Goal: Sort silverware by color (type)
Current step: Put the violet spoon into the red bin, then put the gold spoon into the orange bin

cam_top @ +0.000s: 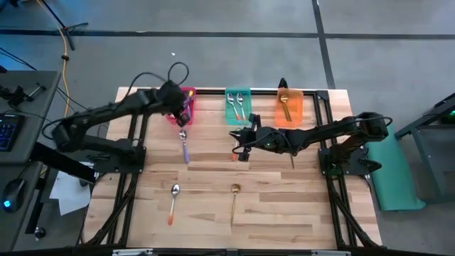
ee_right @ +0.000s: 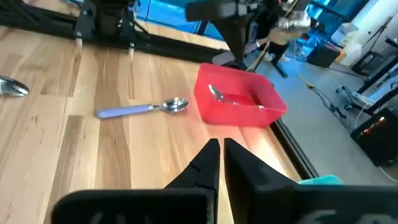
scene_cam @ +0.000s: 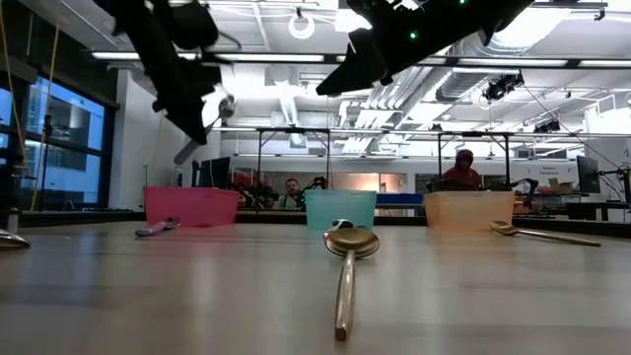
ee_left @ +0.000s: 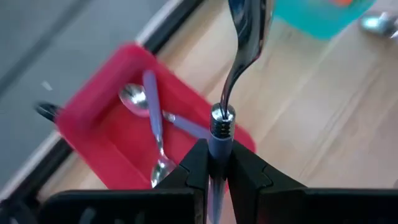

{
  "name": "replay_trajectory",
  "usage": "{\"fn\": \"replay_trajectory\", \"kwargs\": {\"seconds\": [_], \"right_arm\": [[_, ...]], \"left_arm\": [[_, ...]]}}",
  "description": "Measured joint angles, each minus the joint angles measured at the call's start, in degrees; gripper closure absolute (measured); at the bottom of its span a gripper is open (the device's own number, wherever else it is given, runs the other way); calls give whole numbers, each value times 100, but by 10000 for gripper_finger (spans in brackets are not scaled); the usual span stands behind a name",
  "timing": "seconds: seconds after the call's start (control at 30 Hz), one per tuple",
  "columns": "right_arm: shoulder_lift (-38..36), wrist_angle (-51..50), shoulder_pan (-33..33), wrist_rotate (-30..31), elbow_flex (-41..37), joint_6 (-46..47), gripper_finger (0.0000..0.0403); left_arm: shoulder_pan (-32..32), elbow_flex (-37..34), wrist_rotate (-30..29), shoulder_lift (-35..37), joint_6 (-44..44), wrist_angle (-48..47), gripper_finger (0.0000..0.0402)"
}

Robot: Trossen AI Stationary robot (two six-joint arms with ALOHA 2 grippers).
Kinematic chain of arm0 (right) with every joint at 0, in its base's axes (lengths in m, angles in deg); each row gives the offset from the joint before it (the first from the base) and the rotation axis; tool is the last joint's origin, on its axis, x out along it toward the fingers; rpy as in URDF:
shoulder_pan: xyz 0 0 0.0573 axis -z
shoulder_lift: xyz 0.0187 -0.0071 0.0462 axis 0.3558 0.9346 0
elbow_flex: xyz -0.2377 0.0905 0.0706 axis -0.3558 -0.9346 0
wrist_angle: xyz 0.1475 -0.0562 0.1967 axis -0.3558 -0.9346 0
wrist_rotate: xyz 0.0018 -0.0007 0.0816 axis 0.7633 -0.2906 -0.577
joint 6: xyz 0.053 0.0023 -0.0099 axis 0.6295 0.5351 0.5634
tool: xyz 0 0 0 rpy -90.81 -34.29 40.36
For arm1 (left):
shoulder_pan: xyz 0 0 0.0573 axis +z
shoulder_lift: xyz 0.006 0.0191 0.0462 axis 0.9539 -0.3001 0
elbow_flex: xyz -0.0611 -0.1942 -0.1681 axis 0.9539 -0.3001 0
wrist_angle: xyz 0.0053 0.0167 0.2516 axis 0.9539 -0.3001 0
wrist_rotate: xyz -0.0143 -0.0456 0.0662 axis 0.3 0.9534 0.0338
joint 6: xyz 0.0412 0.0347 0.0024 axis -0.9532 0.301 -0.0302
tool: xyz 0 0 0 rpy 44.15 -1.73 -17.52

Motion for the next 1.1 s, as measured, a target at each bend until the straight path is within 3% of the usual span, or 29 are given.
{"fn": "replay_trajectory", "kwargs": {"seconds": [0.13, 0.33, 0.57, 0.87, 1.1], "right_arm": [[0, -60, 0, 6, 0, 21, 401], [0, -71, -4, 10, 0, 29, 402], [0, -115, -4, 8, 0, 31, 402], [0, -119, -4, 6, 0, 33, 403], [0, -230, -4, 3, 0, 233, 403]], "left_arm": [[589, 327, 427, -744, -231, -184, 379], [1144, 540, 436, -1707, -430, -180, 379], [1491, 578, 433, -2357, -454, 29, 376], [1536, 578, 434, -2446, -602, 199, 330], [1503, 572, 433, -2027, -696, 163, 334]]}}
